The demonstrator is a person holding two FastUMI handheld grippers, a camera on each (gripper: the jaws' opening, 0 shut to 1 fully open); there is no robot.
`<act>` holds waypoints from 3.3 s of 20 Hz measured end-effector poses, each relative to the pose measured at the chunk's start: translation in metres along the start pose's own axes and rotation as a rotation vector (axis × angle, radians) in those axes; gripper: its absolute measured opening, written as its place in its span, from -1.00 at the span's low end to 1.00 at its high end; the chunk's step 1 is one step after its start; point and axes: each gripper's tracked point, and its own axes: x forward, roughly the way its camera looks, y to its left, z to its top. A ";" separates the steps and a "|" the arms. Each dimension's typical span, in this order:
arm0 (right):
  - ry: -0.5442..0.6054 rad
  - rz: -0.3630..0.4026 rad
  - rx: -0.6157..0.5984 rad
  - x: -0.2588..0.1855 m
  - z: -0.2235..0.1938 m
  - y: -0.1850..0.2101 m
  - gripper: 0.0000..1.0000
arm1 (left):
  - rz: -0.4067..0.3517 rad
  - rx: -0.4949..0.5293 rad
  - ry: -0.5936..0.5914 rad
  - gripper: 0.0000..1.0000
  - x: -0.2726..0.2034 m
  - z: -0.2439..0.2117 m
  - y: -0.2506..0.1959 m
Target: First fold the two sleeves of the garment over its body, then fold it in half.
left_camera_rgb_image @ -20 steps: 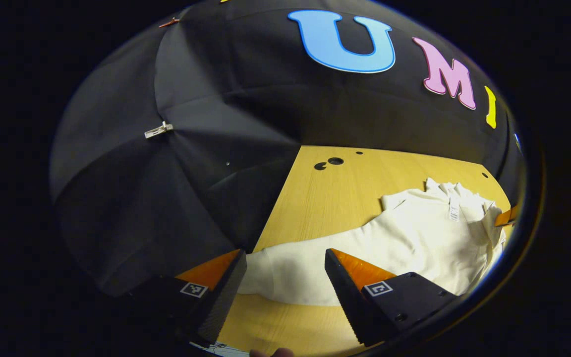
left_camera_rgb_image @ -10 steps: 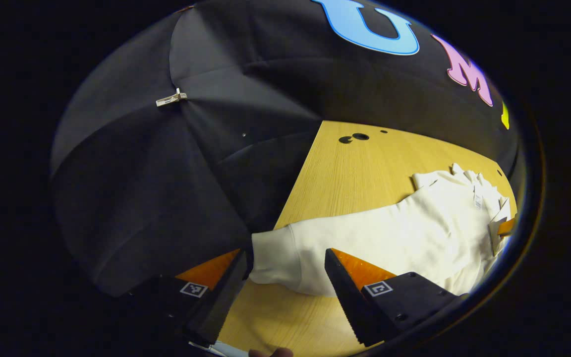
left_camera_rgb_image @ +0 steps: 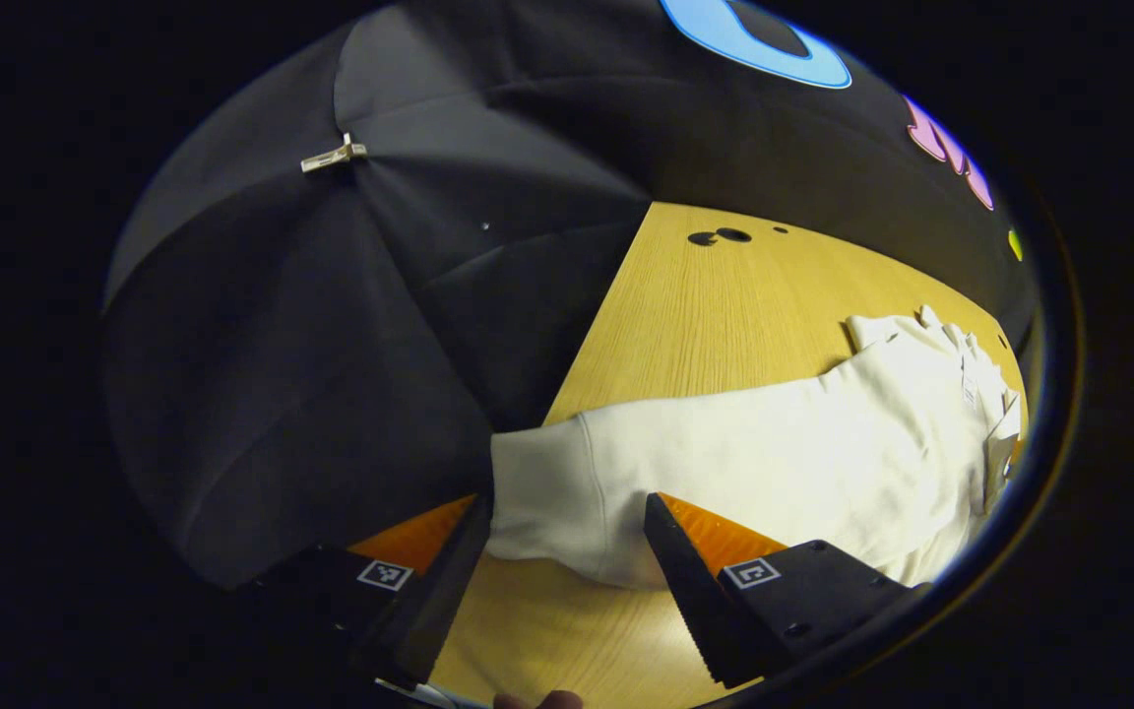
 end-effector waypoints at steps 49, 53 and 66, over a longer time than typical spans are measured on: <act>0.002 0.015 0.158 -0.086 0.005 -0.198 0.76 | -0.428 0.286 -0.230 -0.84 -0.164 0.026 -0.398; 0.015 0.029 0.126 -0.089 0.011 -0.209 0.76 | -0.418 0.335 -0.212 -0.83 -0.158 0.007 -0.429; 0.085 0.064 0.042 -0.092 0.004 -0.242 0.75 | -0.430 0.307 -0.202 -0.08 -0.153 -0.019 -0.477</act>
